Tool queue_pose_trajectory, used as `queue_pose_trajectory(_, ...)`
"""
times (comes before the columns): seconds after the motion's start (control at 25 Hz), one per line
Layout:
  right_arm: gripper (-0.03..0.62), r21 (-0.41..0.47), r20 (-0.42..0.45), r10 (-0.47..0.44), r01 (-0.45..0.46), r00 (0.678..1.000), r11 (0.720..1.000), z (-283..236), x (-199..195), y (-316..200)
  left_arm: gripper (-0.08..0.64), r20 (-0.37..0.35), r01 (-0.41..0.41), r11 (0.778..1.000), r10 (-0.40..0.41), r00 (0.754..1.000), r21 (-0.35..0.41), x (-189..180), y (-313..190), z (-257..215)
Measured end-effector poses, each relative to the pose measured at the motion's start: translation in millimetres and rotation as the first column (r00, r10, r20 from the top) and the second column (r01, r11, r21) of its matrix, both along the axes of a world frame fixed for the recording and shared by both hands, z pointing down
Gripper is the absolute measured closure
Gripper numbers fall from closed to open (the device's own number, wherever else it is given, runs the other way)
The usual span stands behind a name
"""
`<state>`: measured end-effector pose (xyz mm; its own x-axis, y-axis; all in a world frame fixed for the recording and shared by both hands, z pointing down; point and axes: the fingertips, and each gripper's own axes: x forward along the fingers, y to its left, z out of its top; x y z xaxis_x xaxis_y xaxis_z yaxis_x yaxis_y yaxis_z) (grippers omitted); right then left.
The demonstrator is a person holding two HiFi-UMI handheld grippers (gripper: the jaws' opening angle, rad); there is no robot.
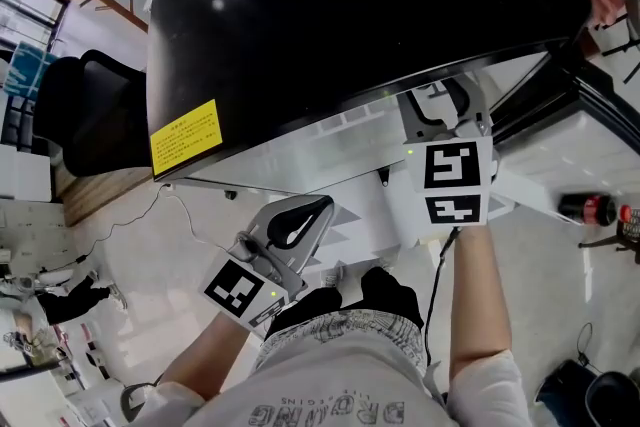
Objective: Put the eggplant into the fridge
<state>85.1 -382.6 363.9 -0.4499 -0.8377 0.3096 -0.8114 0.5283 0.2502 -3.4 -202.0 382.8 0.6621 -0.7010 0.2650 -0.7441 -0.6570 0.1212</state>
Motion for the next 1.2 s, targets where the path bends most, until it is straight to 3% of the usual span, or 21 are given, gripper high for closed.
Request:
queue_pose_trajectory(0.48, 0.388, 0.024, 0.030, 0.017, -0.018, 0.999, 1.000, -23, 4, 31, 0.554, -0.018, -0.021, 0.999, 0.022, 1.000, 0.028, -3, 17, -17)
queue_pose_trajectory(1.2, 0.509, 0.094, 0.034, 0.073, -0.076, 0.997, 0.993, -51, -1, 117, 0.554, -0.058, -0.072, 0.992, 0.079, 0.995, 0.107, -22, 56, -55)
